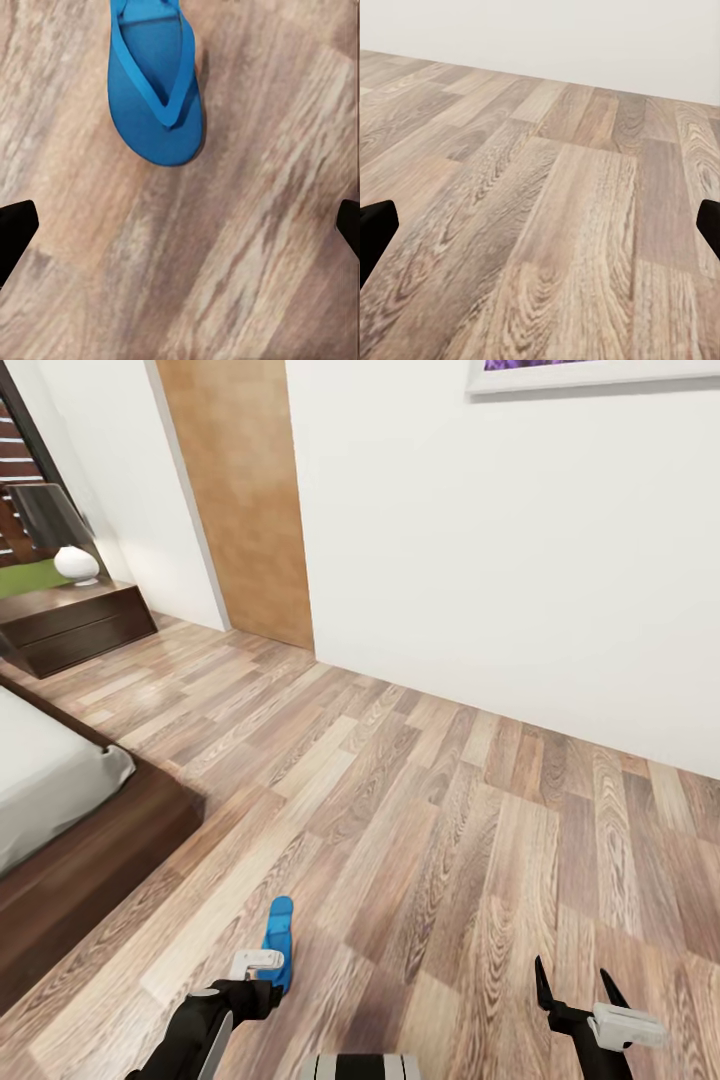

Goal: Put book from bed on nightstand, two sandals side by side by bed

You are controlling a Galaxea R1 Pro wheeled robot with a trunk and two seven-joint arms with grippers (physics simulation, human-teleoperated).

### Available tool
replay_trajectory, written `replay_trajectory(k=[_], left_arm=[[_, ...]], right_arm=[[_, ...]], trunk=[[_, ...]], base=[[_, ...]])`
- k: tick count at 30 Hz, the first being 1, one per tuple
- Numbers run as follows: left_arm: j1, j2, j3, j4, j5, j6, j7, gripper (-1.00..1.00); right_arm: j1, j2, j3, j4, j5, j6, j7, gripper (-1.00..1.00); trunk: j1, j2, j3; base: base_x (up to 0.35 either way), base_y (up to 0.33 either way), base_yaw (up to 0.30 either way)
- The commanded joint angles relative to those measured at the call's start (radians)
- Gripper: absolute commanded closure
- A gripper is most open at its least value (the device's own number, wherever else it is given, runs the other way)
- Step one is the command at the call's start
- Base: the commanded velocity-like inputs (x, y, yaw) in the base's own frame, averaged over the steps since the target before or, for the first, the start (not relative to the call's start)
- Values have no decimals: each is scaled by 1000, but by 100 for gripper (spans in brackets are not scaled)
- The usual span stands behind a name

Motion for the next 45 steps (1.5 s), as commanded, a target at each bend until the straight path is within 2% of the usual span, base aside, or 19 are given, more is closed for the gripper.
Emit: replay_trajectory(k=[1,10,35,45], left_arm=[[0,0,0,-1,-2,5,1,-100],[0,0,0,-1,-2,1,0,-100],[0,0,0,-1,-1,1,-1,-100],[0,0,1,-1,0,-1,-1,-100]], right_arm=[[0,0,2,0,-2,-2,-3,-100],[0,0,2,0,-2,-2,-3,-100],[0,0,2,0,-1,-2,-3,-100],[0,0,2,0,-1,-2,-3,-100]], trunk=[[0,0,-1],[0,0,-1],[0,0,-1],[0,0,-1]], base=[[138,-140,0],[111,-108,0],[92,-3,0],[210,0,0]])
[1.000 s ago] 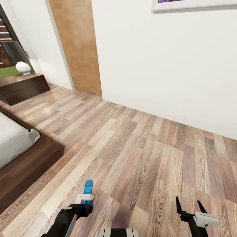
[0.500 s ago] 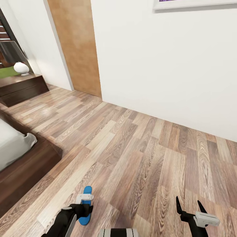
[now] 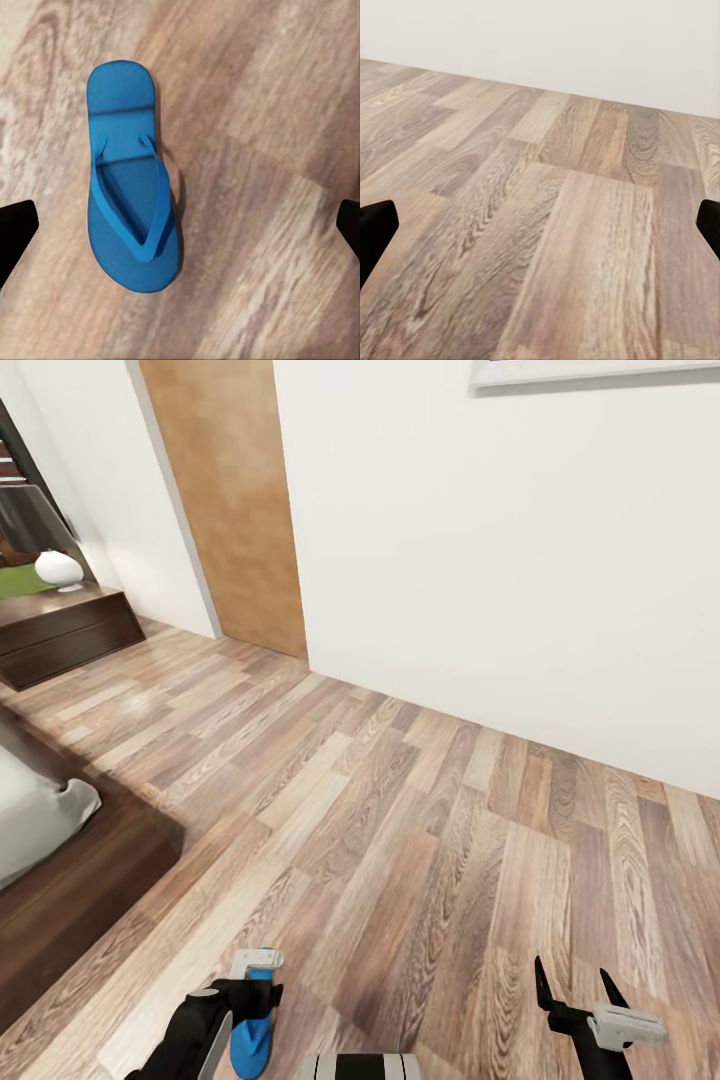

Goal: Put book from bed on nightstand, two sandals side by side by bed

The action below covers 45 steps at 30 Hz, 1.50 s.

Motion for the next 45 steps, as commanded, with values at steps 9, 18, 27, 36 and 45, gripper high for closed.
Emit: replay_trajectory(k=[9,18,27,36,45], left_arm=[[0,1,2,-1,2,5,1,-100],[0,7,11,-2,4,6,3,-100],[0,9,12,-2,2,6,3,-100],[0,8,12,-2,1,6,2,-100],[0,9,12,-2,0,6,2,-100]], right_arm=[[0,0,3,0,-2,-2,-3,-100],[0,0,2,0,-2,-2,-3,-100],[0,0,1,0,-4,-2,-3,-100],[0,-4,0,0,-4,-163,-3,-100],[0,-7,0,0,-5,-197,-3,-100]], trunk=[[0,0,-1],[0,0,-1],[0,0,-1],[0,0,-1],[1,-1,-12]], base=[[49,0,0],[2,0,0],[0,0,0],[0,0,0],[0,0,0]])
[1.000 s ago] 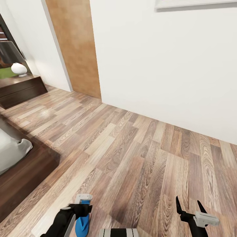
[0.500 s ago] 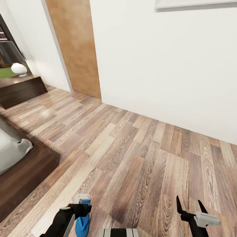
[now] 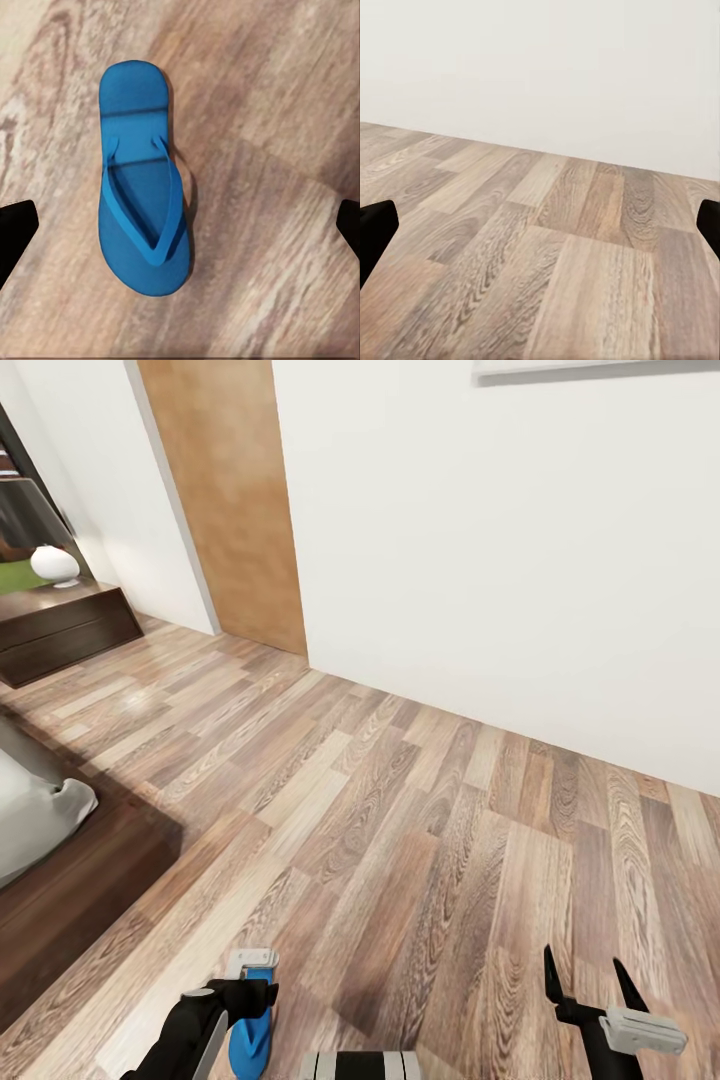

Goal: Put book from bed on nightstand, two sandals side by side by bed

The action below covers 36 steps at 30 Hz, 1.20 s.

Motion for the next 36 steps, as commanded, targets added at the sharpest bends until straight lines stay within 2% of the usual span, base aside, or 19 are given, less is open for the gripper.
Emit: replay_trajectory(k=[1,24,35,36], left_arm=[[0,0,0,-1,-1,5,0,-100],[0,-1,0,-2,-3,5,0,-100],[0,-2,-2,-1,-2,5,0,-100],[0,-4,-4,-1,-3,5,0,-100]], right_arm=[[0,0,2,0,-1,-2,-3,-100],[0,-1,2,0,-1,-4,-3,-100],[0,-3,-4,-20,-1,-2,-4,-100],[0,-5,-8,-75,0,5,-5,-100]], trunk=[[0,-1,-5],[11,-6,-94],[11,-6,-94],[11,-6,-94]], base=[[0,0,0],[0,0,0],[0,0,0],[0,0,0]])
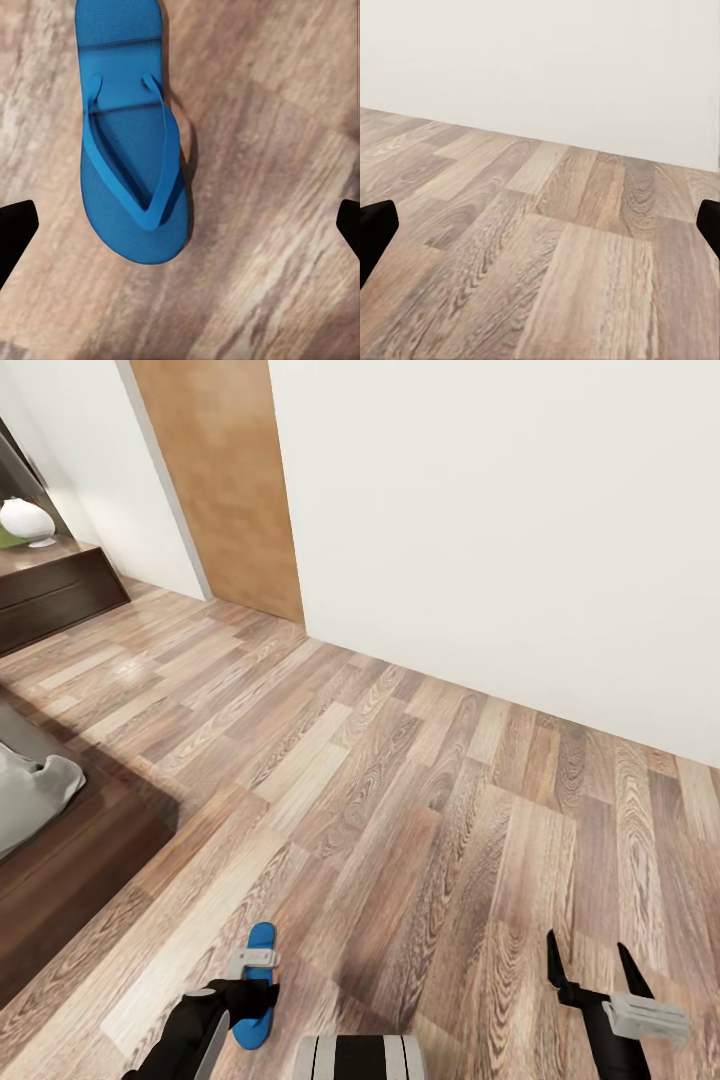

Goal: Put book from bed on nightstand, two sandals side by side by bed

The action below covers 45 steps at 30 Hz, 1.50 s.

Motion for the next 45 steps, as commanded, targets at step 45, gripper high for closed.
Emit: replay_trajectory(k=[45], left_arm=[[0,-2,-3,-1,-3,5,2,-100]], right_arm=[[-296,4,1,121,6,132,-1,-100]], trunk=[[7,-4,-63]], base=[[0,0,0]])
